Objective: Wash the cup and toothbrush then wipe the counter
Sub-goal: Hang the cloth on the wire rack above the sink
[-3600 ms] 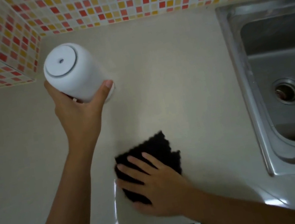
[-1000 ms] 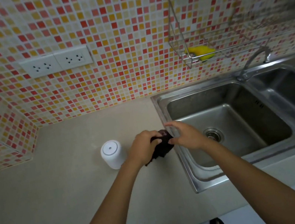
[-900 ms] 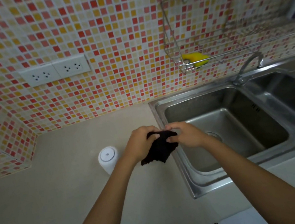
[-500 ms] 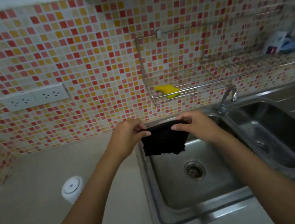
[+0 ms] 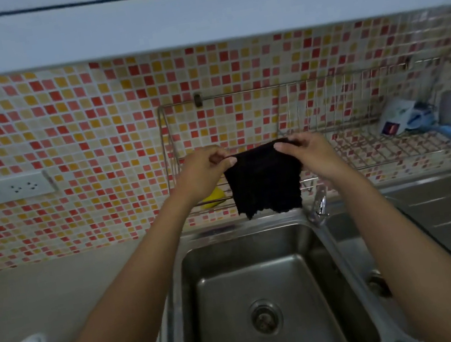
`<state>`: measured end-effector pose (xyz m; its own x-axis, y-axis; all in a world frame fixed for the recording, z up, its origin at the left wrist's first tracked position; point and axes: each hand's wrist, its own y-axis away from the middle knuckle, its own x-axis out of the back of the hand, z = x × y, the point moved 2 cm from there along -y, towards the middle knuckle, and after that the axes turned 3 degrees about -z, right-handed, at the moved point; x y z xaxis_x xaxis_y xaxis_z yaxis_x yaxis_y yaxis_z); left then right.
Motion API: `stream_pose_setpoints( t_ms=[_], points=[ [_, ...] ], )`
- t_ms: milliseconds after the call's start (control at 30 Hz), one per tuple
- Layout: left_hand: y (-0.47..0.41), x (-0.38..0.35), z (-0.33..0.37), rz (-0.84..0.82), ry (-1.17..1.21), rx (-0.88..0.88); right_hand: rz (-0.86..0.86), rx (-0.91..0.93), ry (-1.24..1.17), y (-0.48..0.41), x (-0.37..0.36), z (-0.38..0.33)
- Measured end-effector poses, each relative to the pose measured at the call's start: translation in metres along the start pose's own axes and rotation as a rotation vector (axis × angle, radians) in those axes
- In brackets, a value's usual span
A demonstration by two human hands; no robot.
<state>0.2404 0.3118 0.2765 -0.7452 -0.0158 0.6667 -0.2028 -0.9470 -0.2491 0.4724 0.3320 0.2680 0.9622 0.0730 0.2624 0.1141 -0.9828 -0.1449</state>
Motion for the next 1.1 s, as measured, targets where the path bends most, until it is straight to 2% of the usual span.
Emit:
stream_pose_setpoints(
  t_ms=[267,500,600,700,767,800,900,967,1033,1100],
  points=[
    [-0.073,-0.025,-0.024,0.004,0.045,0.199,-0.062,-0.168,0.011,-0.078,0.010,0.036],
    [-0.097,-0.041,-0.054,-0.007,0.063,0.292,-0.070,-0.204,0.263,-0.111,-0.004,0.064],
    [-0.104,-0.053,-0.064,-0.025,-0.141,0.298,-0.107,-0.169,0.531,-0.113,-0.011,0.062],
    [-0.098,-0.071,-0.061,-0.209,-0.352,0.233,-0.119,-0.008,0.682,-0.094,-0.023,0.050],
    [-0.089,-0.081,-0.058,-0.347,-0.456,0.165,-0.252,0.111,0.690,-0.078,-0.035,0.050],
    [-0.085,-0.083,-0.058,-0.380,-0.479,0.143,-0.359,0.099,0.735,-0.074,-0.041,0.055],
    [-0.074,-0.081,-0.054,-0.407,-0.445,0.126,-0.607,-0.132,0.945,-0.072,-0.049,0.071],
    [-0.067,-0.076,-0.050,-0.374,-0.486,0.158,-0.634,-0.165,0.980,-0.076,-0.049,0.073],
    [-0.062,-0.067,-0.050,-0.208,-0.691,0.240,-0.627,-0.147,0.967,-0.076,-0.050,0.074],
    [-0.051,-0.056,-0.052,-0.062,-0.832,0.399,-0.608,-0.142,0.943,-0.075,-0.050,0.076]
  ],
)
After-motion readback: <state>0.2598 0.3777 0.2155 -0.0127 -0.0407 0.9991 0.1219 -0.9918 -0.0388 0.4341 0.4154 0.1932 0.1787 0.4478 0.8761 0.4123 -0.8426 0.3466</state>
